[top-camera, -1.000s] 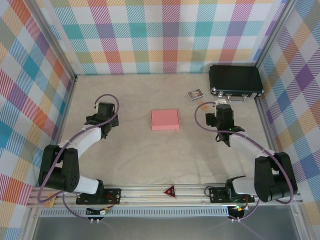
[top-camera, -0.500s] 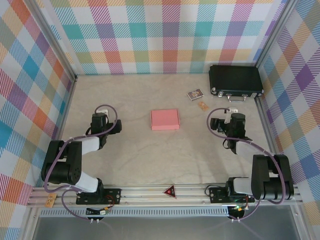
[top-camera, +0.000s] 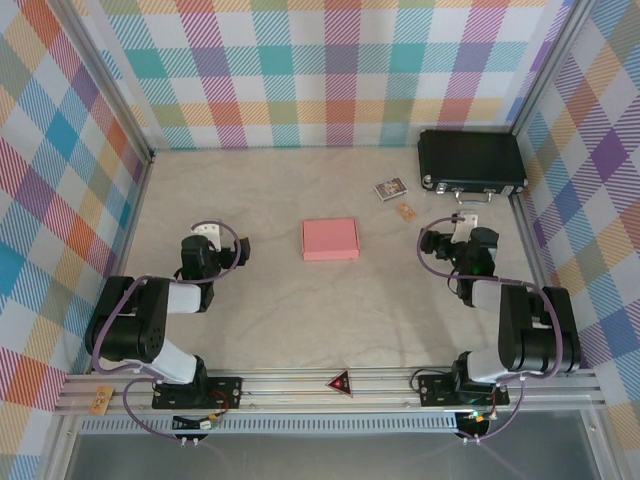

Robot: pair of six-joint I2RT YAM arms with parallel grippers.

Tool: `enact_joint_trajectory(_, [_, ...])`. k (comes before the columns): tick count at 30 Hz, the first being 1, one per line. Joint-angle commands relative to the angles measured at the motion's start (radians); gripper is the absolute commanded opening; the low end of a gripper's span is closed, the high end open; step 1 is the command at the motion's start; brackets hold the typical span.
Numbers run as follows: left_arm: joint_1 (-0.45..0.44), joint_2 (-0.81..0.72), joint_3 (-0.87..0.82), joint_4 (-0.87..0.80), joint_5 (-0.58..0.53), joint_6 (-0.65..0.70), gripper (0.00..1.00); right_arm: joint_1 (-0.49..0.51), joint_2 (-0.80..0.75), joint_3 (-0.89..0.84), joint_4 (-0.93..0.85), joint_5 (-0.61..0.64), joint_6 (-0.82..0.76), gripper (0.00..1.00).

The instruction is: Fold the paper box

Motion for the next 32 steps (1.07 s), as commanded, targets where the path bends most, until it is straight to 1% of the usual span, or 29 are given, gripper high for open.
enact_joint_trajectory(1, [0.011, 0.022, 0.001, 0.102, 0.003, 0.010, 1.00, -0.007, 0.027, -0.015, 0.101, -0.036, -0.014, 0.90])
enact_joint_trajectory(3, [0.010, 0.058, 0.009, 0.124, -0.039, -0.010, 1.00, -0.006, 0.031, -0.004, 0.083, -0.032, -0.016, 0.91])
enact_joint_trajectory(4, [0.010, 0.045, 0.028, 0.063, -0.062, -0.016, 1.00, -0.004, 0.032, 0.003, 0.070, -0.027, -0.018, 0.92])
enact_joint_trajectory(6, [0.000, 0.052, 0.026, 0.083, -0.083, -0.010, 1.00, 0.012, 0.046, 0.015, 0.059, -0.014, -0.031, 0.93])
enact_joint_trajectory(7, [0.000, 0.049, 0.026, 0.075, -0.084, -0.010, 1.00, 0.020, 0.064, 0.014, 0.072, -0.009, -0.041, 0.93])
enact_joint_trajectory(8, [0.000, 0.053, 0.025, 0.086, -0.084, -0.010, 1.00, 0.034, 0.097, 0.006, 0.123, 0.011, -0.049, 0.95])
enact_joint_trajectory(9, [0.000, 0.049, 0.024, 0.079, -0.084, -0.010, 1.00, 0.039, 0.097, 0.004, 0.129, 0.023, -0.050, 0.97])
enact_joint_trajectory(10, [0.000, 0.049, 0.021, 0.087, -0.091, -0.012, 1.00, 0.042, 0.080, 0.014, 0.078, 0.033, -0.053, 0.98])
enact_joint_trajectory(11, [0.000, 0.049, 0.020, 0.090, -0.092, -0.013, 1.00, 0.042, 0.093, 0.011, 0.107, 0.040, -0.048, 0.99])
enact_joint_trajectory(13, [0.000, 0.048, 0.018, 0.092, -0.091, -0.013, 1.00, 0.043, 0.086, 0.014, 0.085, 0.044, -0.049, 0.99])
enact_joint_trajectory(32, [0.000, 0.051, 0.024, 0.082, -0.080, -0.008, 1.00, 0.043, 0.087, 0.011, 0.094, 0.044, -0.050, 0.99])
